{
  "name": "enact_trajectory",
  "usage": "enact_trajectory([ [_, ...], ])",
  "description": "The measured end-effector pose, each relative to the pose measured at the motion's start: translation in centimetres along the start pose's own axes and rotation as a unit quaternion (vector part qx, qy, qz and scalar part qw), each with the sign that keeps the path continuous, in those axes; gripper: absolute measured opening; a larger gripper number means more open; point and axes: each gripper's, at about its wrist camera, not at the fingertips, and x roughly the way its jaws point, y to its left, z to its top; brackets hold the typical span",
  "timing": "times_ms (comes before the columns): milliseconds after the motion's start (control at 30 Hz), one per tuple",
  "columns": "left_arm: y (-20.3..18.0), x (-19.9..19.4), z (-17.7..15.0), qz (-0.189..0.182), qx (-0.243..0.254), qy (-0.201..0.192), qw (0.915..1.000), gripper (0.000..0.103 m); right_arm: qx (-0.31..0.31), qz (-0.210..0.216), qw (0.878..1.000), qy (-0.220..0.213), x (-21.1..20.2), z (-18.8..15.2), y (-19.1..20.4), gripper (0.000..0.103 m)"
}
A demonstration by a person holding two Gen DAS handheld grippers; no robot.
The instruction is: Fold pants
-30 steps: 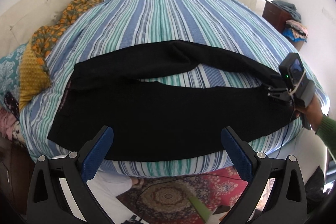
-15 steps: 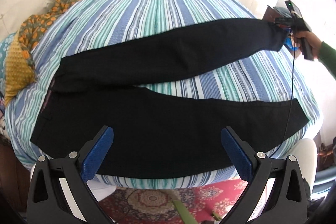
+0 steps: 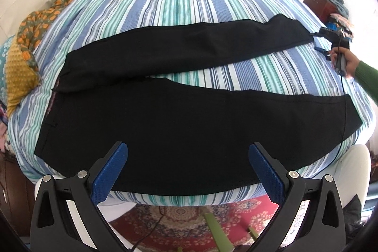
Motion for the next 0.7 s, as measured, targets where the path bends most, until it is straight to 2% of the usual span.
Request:
enact_trajectory([
  [133, -0.3, 1.2, 0.1, 0.006, 0.004, 0.017, 0.9998, 0.102, 0.053, 0.033, 0.998, -0.026, 2.1, 0.5, -0.9, 0.05],
  [167, -0.5, 1.6, 0.0, 0.007, 0.006, 0.022, 0.9997, 0.102, 0.058, 0.038, 0.997, -0.025, 2.5, 0.3, -0.7, 0.027],
  [200, -0.5, 1.9, 0.0, 0.008, 0.008, 0.027, 0.9996, 0.102, 0.051, 0.035, 0.998, -0.016, 2.8, 0.5, -0.2, 0.012],
  [267, -0.6, 2.4, -0.1, 0.006, 0.009, 0.032, 0.9994, 0.102, -0.021, 0.012, 1.0, -0.008, 1.8, 0.9, 2.3, 0.011],
  [367, -0.3, 3.5, 0.5, -0.003, 0.003, 0.036, 0.9993, 0.102, -0.141, -0.015, 0.99, -0.017, -1.8, 0.8, 5.7, 0.01],
  [467, 0.6, 4.7, 2.0, -0.018, -0.007, 0.031, 0.9993, 0.102, -0.154, -0.066, 0.986, -0.014, -3.9, 0.1, 3.7, 0.012],
  [500, 1.2, 5.2, 2.9, -0.017, -0.006, 0.024, 0.9995, 0.102, -0.161, -0.092, 0.983, -0.002, -3.6, -0.4, 2.8, 0.025],
  [567, 2.7, 6.3, 5.2, 0.013, -0.003, -0.001, 0.9999, 0.102, -0.179, -0.176, 0.968, 0.002, -2.7, -1.4, 1.6, 0.043],
  [600, 3.7, 6.9, 6.5, 0.032, -0.006, -0.015, 0.9994, 0.102, -0.183, -0.21, 0.96, -0.014, -3.0, -2.2, 1.4, 0.043],
  [700, 7.3, 10.2, 10.6, 0.08, -0.023, -0.053, 0.9951, 0.102, -0.19, -0.212, 0.956, -0.07, -4.7, -4.5, 3.2, 0.044],
])
